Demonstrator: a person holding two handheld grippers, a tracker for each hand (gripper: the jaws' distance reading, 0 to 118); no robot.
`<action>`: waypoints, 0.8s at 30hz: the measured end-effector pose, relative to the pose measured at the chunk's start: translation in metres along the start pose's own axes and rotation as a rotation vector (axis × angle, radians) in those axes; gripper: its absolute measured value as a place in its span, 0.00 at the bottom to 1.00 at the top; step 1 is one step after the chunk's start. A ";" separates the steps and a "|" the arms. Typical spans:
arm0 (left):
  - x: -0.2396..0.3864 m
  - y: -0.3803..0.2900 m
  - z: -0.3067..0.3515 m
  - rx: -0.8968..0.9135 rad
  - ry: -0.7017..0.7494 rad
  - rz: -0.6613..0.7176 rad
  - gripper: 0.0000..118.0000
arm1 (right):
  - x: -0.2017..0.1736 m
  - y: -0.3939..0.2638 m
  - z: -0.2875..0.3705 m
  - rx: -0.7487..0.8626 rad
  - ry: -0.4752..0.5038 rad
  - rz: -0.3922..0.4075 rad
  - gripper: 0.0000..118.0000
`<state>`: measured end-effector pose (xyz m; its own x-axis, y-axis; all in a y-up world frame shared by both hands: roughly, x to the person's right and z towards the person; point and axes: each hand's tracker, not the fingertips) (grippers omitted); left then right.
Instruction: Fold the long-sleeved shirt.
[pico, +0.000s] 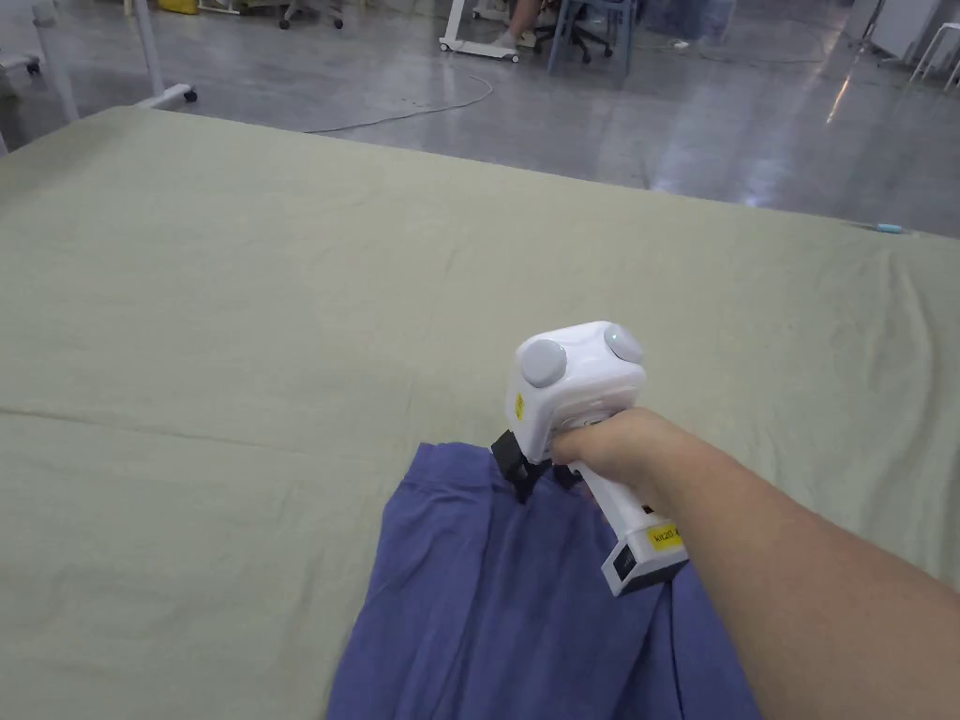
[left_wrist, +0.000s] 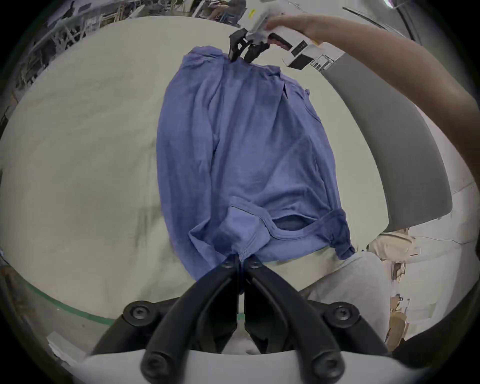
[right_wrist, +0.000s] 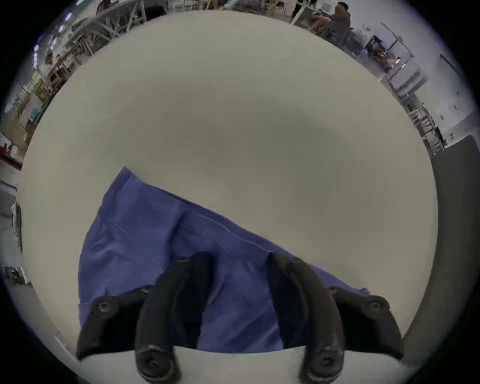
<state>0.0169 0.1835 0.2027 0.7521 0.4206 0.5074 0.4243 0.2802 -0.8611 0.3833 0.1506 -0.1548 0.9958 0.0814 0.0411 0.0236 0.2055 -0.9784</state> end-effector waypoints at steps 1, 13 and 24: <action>-0.002 0.000 -0.002 0.000 -0.005 0.009 0.00 | -0.002 -0.004 0.004 0.022 -0.047 0.005 0.37; -0.018 0.009 0.077 0.206 0.016 0.045 0.00 | 0.035 -0.103 0.180 0.297 0.017 -0.028 0.00; -0.010 0.078 0.181 0.486 -0.007 0.020 0.00 | 0.100 -0.249 0.416 0.610 -0.062 -0.106 0.00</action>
<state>-0.0492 0.3574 0.1364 0.7535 0.4357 0.4924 0.1235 0.6418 -0.7568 0.4407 0.5132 0.1774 0.9835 0.0822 0.1614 0.0497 0.7346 -0.6767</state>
